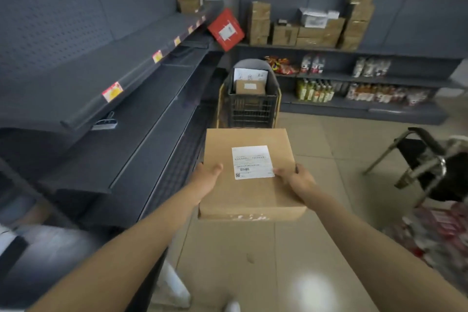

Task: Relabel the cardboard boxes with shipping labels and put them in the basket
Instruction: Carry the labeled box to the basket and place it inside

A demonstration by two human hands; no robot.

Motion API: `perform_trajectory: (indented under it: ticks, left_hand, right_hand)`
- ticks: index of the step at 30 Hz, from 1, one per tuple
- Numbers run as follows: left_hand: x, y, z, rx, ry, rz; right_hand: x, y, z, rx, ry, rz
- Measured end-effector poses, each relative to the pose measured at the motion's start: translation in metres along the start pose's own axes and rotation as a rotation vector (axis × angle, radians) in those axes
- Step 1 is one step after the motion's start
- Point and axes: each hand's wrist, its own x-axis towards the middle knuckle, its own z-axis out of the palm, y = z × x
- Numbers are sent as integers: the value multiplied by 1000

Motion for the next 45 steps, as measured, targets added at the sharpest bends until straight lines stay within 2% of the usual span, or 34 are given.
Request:
perform_trajectory:
  ticks: [5, 9, 12, 19, 25, 33, 45]
  left_hand:
    - [88, 61, 47, 7, -103, 24]
    - [153, 103, 85, 27, -123, 78]
    - [190, 124, 112, 50, -184, 23]
    - [304, 186, 161, 50, -192, 9]
    - [392, 251, 167, -21, -163, 14]
    - [519, 288, 151, -32, -83, -98]
    - [729, 347, 120, 22, -120, -95]
  right_hand:
    - [80, -28, -40, -4, 101, 41]
    - [136, -40, -65, 17, 171, 53]
    - [177, -44, -81, 38, 191, 87]
    - [324, -74, -108, 29, 117, 106]
    - [443, -130, -120, 6, 19, 53]
    - [582, -185, -81, 3, -109, 53]
    - [770, -263, -12, -67, -135, 87]
